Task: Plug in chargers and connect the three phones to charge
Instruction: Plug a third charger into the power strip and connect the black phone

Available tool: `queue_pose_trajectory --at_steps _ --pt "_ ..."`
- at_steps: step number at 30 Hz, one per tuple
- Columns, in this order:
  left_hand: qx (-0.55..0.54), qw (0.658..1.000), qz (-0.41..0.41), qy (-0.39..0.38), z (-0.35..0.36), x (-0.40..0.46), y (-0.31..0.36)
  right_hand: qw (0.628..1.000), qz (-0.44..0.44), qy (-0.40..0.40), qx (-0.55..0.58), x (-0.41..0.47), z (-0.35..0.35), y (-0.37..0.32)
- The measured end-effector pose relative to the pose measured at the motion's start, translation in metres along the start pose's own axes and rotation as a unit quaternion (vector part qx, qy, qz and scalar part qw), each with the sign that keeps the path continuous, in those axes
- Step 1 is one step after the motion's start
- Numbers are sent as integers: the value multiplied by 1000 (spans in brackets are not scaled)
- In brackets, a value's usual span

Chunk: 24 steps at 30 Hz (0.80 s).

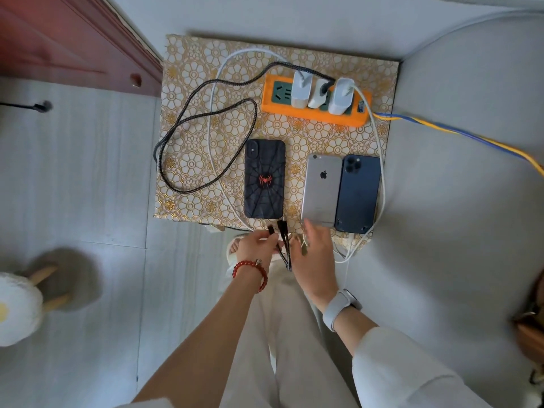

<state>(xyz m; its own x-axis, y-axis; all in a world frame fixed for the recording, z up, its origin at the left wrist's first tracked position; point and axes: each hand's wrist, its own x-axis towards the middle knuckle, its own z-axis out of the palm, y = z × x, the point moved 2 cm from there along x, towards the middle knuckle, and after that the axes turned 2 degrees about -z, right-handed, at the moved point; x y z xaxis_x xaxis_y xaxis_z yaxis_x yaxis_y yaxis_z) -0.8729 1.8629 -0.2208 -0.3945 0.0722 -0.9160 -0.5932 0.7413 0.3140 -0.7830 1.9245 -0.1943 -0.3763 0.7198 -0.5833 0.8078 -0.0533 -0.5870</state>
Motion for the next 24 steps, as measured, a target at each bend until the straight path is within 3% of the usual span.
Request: queue_pose_trajectory --at_steps 3,7,9,12,17,21,24 --pt "-55 997 10 -61 -13 -4 -6 990 -124 46 -37 -2 -7 -8" --pt "-123 990 4 -70 -36 -5 -8 982 -93 -162 -18 -4 2 -9" --pt "-96 992 15 -82 -43 -6 -5 974 -88 -210 -20 -7 9 -9" --pt "-98 989 21 -108 -49 -6 -1 979 -57 -192 41 -9 17 -12" --pt "-164 977 19 -136 -54 -5 0 952 130 -123 248 -2 17 -17" --pt "-223 961 -24 -159 -56 -1 4 940 96 -216 247 -9 13 -22" --pt "-184 960 -42 -207 -59 0 12 968 34 -194 157 -12 15 -22"
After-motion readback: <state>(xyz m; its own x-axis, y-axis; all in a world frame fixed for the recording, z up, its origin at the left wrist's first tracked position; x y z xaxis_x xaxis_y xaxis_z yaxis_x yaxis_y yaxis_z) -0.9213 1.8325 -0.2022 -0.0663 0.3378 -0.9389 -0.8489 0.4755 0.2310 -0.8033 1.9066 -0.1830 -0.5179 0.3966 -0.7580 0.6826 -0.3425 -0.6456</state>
